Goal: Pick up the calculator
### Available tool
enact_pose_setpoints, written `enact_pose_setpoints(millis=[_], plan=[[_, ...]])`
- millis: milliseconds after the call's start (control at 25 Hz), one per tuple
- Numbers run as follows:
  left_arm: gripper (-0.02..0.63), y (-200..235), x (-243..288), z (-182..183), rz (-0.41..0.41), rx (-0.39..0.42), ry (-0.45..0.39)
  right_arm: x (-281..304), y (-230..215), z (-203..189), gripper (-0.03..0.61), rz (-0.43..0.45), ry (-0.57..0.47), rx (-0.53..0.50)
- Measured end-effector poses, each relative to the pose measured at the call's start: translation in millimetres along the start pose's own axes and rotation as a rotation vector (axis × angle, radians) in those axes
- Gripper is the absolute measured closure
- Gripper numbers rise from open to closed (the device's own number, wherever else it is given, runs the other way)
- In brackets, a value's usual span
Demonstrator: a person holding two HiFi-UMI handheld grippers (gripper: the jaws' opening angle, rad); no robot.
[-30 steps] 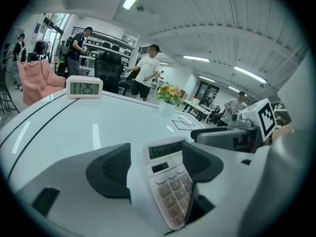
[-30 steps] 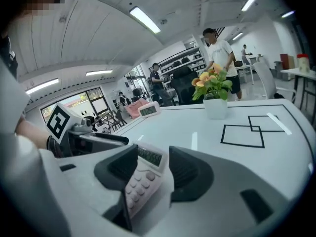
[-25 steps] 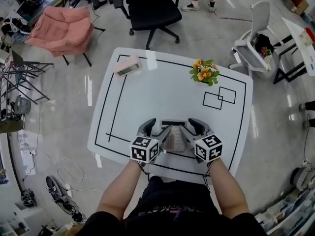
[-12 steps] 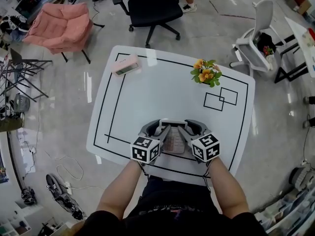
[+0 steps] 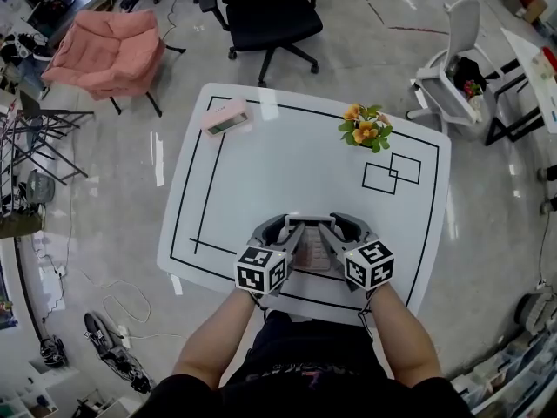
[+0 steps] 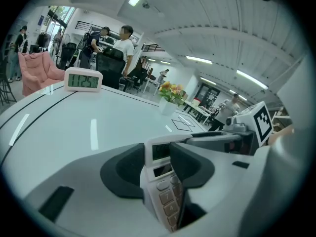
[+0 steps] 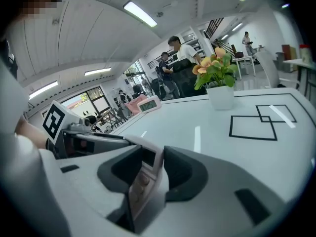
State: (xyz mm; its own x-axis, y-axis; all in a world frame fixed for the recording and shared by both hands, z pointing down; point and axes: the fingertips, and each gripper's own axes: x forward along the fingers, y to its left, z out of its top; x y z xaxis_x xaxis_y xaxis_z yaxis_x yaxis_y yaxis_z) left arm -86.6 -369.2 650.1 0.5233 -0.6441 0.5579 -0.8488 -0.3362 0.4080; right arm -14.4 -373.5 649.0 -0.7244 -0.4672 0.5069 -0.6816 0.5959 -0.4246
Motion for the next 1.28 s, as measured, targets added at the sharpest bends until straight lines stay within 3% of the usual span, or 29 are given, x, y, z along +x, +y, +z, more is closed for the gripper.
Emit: enact_pose_setpoints(millis=[360, 680, 920, 1280], plan=[[0.449, -20, -50, 39, -0.014, 0.07, -0.128, -30, 41, 38, 0.437, -0.018, -0.154, -0.051], [0.449, -43, -126, 70, -0.033, 0.163, -0.258, -69, 109, 72, 0.437, -0.049, -0.286, -0.133], [0.449, -56, -183, 71, -0.077, 0.214, -0.312, -95, 165, 74, 0.437, -0.098, -0.355, -0.177], [0.449, -73, -239, 56, -0.172, 0.281, -0.327, -126, 222, 57, 0.437, -0.193, -0.42, -0.181]])
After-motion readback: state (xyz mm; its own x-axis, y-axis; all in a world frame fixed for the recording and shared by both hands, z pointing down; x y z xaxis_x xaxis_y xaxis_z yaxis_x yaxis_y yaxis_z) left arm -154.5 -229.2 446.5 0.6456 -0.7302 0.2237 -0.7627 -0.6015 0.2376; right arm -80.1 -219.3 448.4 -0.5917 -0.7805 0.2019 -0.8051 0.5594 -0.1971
